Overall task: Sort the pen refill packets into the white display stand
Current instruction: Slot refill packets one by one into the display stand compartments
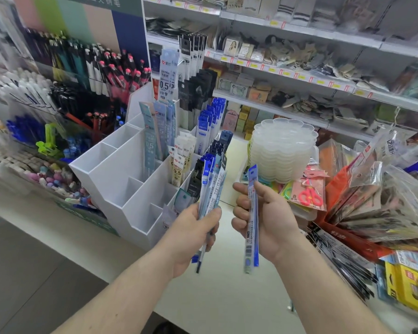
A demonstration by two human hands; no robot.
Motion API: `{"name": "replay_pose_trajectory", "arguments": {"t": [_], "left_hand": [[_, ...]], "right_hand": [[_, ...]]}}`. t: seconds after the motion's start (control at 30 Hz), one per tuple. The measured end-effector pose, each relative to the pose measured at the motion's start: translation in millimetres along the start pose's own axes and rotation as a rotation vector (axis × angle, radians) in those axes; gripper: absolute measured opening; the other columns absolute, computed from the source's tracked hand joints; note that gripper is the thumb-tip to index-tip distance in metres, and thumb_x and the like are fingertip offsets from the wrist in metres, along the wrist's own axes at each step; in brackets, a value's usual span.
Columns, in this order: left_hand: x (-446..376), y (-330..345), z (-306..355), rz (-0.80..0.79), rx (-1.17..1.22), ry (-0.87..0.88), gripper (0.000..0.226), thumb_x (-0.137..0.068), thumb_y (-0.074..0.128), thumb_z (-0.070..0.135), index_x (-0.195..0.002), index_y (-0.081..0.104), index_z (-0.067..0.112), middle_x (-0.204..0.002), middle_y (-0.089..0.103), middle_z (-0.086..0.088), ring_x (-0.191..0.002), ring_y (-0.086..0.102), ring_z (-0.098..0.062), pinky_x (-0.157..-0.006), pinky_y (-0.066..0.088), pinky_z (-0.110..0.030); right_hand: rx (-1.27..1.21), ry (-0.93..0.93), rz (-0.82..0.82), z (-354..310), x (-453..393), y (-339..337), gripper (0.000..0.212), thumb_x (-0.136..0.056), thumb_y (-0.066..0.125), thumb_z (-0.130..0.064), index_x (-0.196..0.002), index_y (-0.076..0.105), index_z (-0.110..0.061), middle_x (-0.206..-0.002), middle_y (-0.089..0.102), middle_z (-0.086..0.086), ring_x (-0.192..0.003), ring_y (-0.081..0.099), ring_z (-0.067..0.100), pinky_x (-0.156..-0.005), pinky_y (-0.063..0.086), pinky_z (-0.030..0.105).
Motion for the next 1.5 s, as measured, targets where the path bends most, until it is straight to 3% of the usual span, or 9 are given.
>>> {"name": "replay_pose_trajectory", "arguments": {"t": [0.17, 0.3, 0.57, 0.7, 0.87, 1.0, 1.17, 1.37, 1.5], "left_hand": [[4, 9, -5, -0.093, -0.089, -0.038, 0.030, -0.084, 0.076, 0.027, -0.099, 0.055, 0.012, -0.061, 0.054, 0.006, -0.056, 0.046, -0.013, -0.054, 0.041, -0.027], [3, 14, -3, -0.130, -0.066, -0.028, 0.029, -0.080, 0.079, 0.003, -0.088, 0.054, 0.015, -0.065, 0.063, 0.005, -0.058, 0.055, -0.013, -0.051, 0.040, -0.025], [5, -4, 5, -0.006, -0.163, 0.011, 0.023, -0.082, 0.078, 0.007, -0.097, 0.061, 0.012, -0.080, 0.072, -0.002, -0.064, 0.063, -0.012, -0.052, 0.049, -0.026], [5, -13, 8, 0.034, -0.160, 0.015, 0.028, -0.086, 0.075, 0.011, -0.112, 0.065, 0.015, -0.091, 0.076, -0.001, -0.070, 0.068, -0.010, -0.054, 0.051, -0.023], [6, -19, 20, 0.003, -0.065, 0.056, 0.031, -0.098, 0.053, 0.004, -0.115, 0.052, 0.030, -0.094, 0.077, 0.000, -0.074, 0.073, -0.015, -0.059, 0.052, -0.026], [4, -31, 26, 0.070, -0.003, 0.092, 0.020, -0.096, 0.055, 0.005, -0.114, 0.055, 0.014, -0.080, 0.073, -0.003, -0.057, 0.061, -0.014, -0.055, 0.043, -0.027], [10, -46, 38, 0.149, 0.159, 0.102, 0.017, -0.100, 0.051, 0.027, -0.110, 0.058, 0.015, -0.069, 0.057, -0.002, -0.051, 0.041, -0.011, -0.044, 0.036, -0.019], [14, -61, 51, 0.264, 0.146, 0.152, 0.002, -0.096, 0.059, 0.010, -0.095, 0.059, 0.011, -0.070, 0.058, -0.005, -0.052, 0.044, -0.013, -0.046, 0.034, -0.023], [17, -69, 56, 0.354, 0.047, 0.215, 0.013, -0.089, 0.068, 0.004, -0.090, 0.061, 0.014, -0.072, 0.057, -0.002, -0.057, 0.046, -0.013, -0.048, 0.039, -0.022]], "right_hand": [[-0.140, -0.095, 0.003, -3, -8, 8, 0.036, -0.105, 0.036, -0.034, -0.112, 0.057, -0.006, -0.064, 0.045, -0.001, -0.053, 0.037, 0.013, -0.054, 0.035, 0.025], [-0.228, -0.094, -0.048, 3, -12, 18, 0.039, -0.105, 0.034, -0.038, -0.109, 0.059, -0.008, -0.067, 0.049, 0.001, -0.059, 0.040, 0.014, -0.062, 0.036, 0.029], [0.166, -0.241, 0.117, -5, -7, 3, 0.030, -0.106, 0.041, -0.026, -0.109, 0.064, -0.008, -0.081, 0.070, 0.008, -0.070, 0.064, 0.019, -0.074, 0.054, 0.037], [0.183, -0.254, 0.212, -12, -5, -6, 0.033, -0.106, 0.043, -0.029, -0.102, 0.067, -0.007, -0.083, 0.075, 0.009, -0.074, 0.070, 0.022, -0.079, 0.056, 0.041], [0.137, -0.264, 0.287, -20, -5, -16, 0.058, -0.104, 0.045, -0.035, -0.059, 0.077, -0.019, -0.061, 0.065, -0.003, -0.070, 0.051, 0.015, -0.075, 0.043, 0.031], [0.323, -0.320, 0.302, -26, -5, -20, 0.040, -0.105, 0.044, -0.035, -0.085, 0.074, -0.017, -0.061, 0.041, -0.002, -0.046, 0.035, 0.008, -0.053, 0.031, 0.023], [0.402, -0.418, 0.259, -33, -10, -21, 0.023, -0.103, 0.051, -0.022, -0.095, 0.069, -0.010, -0.070, 0.062, 0.006, -0.048, 0.051, 0.010, -0.049, 0.047, 0.022], [0.505, -0.539, 0.253, -52, -17, 3, 0.021, -0.100, 0.057, -0.018, -0.084, 0.066, -0.008, -0.070, 0.067, 0.010, -0.059, 0.063, 0.017, -0.062, 0.058, 0.029], [0.615, -0.678, 0.230, -77, -32, 38, 0.013, -0.098, 0.060, -0.016, -0.086, 0.065, -0.013, -0.075, 0.070, 0.007, -0.066, 0.068, 0.013, -0.068, 0.060, 0.026]]}}
Point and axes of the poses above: each hand's wrist, its own x-axis away from the middle knuckle, its own y-axis out of the palm, z = x × y, the point moved 5 cm from there along -x, towards the middle knuckle
